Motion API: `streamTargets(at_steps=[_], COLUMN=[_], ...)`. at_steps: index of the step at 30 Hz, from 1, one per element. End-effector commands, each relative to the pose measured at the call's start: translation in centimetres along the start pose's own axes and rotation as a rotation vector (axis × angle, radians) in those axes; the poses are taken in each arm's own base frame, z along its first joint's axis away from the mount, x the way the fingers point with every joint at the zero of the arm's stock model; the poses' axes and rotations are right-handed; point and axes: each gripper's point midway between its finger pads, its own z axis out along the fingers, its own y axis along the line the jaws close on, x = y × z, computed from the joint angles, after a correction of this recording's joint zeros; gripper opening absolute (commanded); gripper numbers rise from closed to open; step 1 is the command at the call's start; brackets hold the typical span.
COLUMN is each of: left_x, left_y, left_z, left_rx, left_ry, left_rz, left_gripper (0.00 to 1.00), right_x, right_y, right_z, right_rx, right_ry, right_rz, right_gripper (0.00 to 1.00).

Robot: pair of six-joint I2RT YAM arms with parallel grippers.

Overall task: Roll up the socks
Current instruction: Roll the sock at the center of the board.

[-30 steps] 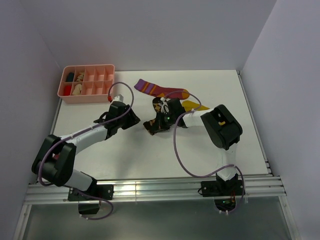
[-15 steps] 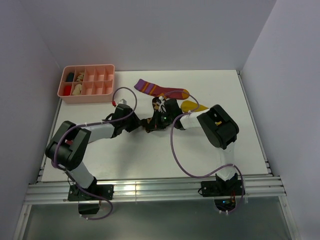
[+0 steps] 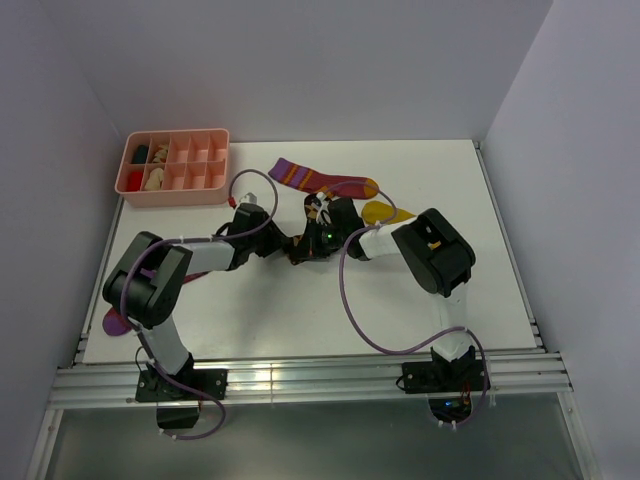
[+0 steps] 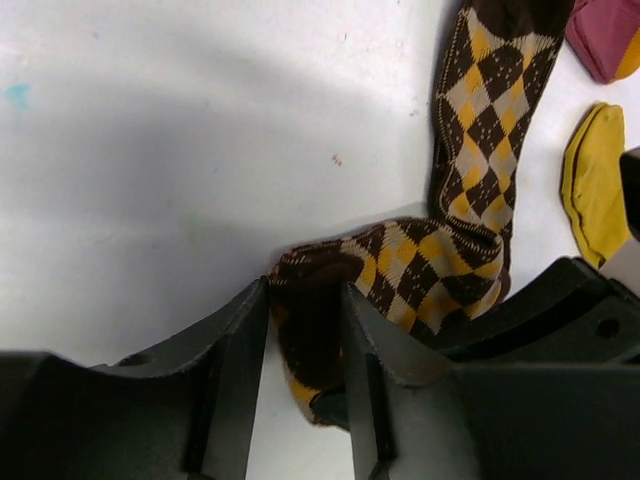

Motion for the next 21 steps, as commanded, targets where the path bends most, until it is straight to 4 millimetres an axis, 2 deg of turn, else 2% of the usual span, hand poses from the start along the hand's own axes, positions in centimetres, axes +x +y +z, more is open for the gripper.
streamTargets(at_steps=[1,3,4,5,6,8,9,10,12,13,14,15,16,21], left_x=[0.0,0.6,1.0,1.3,1.4,1.5,1.1,0.9,0.5,0.2,0.3,-0.5,-0.7,-1.9], left_y=[0.2,1.1,1.5,1.9,2.2,2.4,2.1,1.9,1.5,0.9,0.9,0.7,0.6,-0.6], left_z=[0.8,1.0,1.0,1.0,1.0,0.8,0.8,0.8,0.6,0.5,0.2,0.1,-0.1,-0.8], left_rx=[-0.01,-0.038,-0.051,-0.068,-0.076,-0.092,-0.095,-0.103,-0.127,-0.122,-0.139,-0.169,-0.184,-0.229], left_ry=[0.014,0.035,0.044,0.055,0.056,0.066,0.062,0.064,0.077,0.075,0.091,0.076,0.08,0.099], left_rz=[0.012,0.01,0.011,0.012,0.013,0.02,0.025,0.033,0.052,0.059,0.07,0.076,0.084,0.111], left_gripper=[0.36,0.27,0.12,0.06,0.0,0.0,0.0,0.0,0.01,0.0,0.0,0.0,0.0,0.0], right_x=[1.7,1.5,1.5,1.2,0.9,0.2,-0.1,-0.9,-1.7,-2.4,-2.9,-2.9,-3.6,-3.5], right_y=[-2.6,-2.6,-2.5,-2.3,-2.2,-1.7,-1.9,-1.0,-0.8,0.4,0.9,0.9,2.1,3.8], right_z=[0.6,0.3,0.2,-0.1,-0.3,-1.2,-1.6,-2.5,-3.4,-4.3,-4.8,-5.2,-5.8,-5.7], right_rx=[0.08,0.088,0.093,0.095,0.106,0.122,0.167,0.174,0.249,0.257,0.282,0.309,0.347,0.443], right_ry=[0.029,0.016,0.018,0.006,-0.007,-0.03,-0.045,-0.076,-0.121,-0.162,-0.194,-0.21,-0.267,-0.347], right_rz=[-0.006,-0.015,-0.024,-0.036,-0.056,-0.09,-0.129,-0.167,-0.257,-0.303,-0.341,-0.4,-0.457,-0.643], right_gripper=[0.0,0.0,0.0,0.02,0.09,0.16,0.24,0.27,0.34,0.36,0.38,0.41,0.42,0.47])
